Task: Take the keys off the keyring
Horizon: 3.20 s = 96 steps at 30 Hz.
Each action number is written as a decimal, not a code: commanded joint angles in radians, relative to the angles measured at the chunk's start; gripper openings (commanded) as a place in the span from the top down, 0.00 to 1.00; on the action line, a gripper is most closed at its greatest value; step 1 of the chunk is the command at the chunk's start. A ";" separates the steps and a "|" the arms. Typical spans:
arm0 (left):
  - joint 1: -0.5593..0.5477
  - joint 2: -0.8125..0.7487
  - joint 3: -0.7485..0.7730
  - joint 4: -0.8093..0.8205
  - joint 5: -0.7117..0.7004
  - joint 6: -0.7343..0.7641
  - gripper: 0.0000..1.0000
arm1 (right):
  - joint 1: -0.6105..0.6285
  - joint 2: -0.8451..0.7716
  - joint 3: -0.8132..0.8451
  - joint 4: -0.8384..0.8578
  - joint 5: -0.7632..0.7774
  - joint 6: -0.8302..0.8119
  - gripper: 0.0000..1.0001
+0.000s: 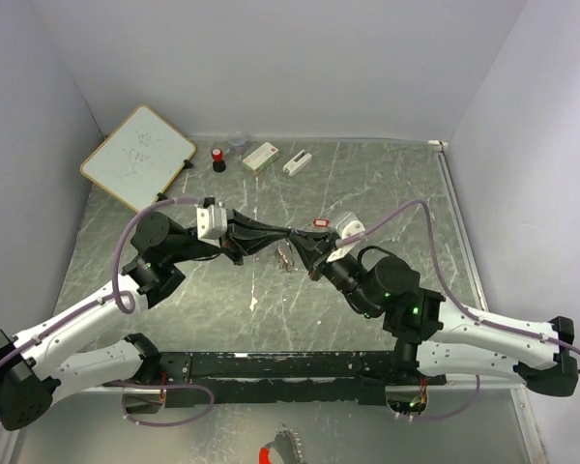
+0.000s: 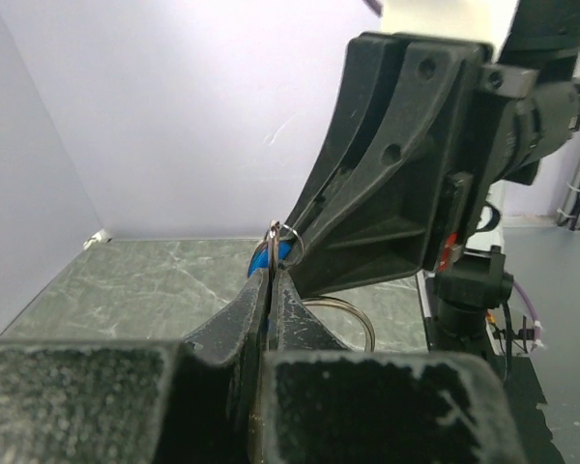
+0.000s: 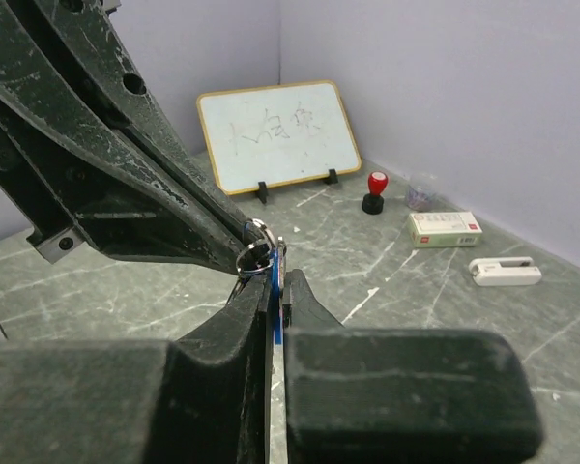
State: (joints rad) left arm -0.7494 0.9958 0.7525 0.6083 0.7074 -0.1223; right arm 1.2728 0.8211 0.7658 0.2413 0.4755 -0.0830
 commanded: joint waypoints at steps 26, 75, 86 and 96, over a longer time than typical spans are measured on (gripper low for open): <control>0.004 0.076 -0.114 0.148 -0.246 -0.034 0.57 | 0.000 0.097 0.315 -0.435 0.222 0.026 1.00; -0.212 0.151 -0.252 0.574 -0.775 0.183 0.23 | 0.067 0.614 0.899 -1.044 0.576 0.273 1.00; -0.271 0.254 -0.243 0.723 -0.932 0.297 0.31 | 0.084 0.600 0.888 -1.042 0.581 0.275 1.00; -0.310 0.295 -0.245 0.820 -0.982 0.353 0.34 | 0.089 0.581 0.868 -1.037 0.582 0.279 1.00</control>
State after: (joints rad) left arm -1.0466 1.2850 0.4908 1.3334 -0.2428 0.1982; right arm 1.3540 1.4353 1.6417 -0.8135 1.0302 0.1806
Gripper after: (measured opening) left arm 0.663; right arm 0.023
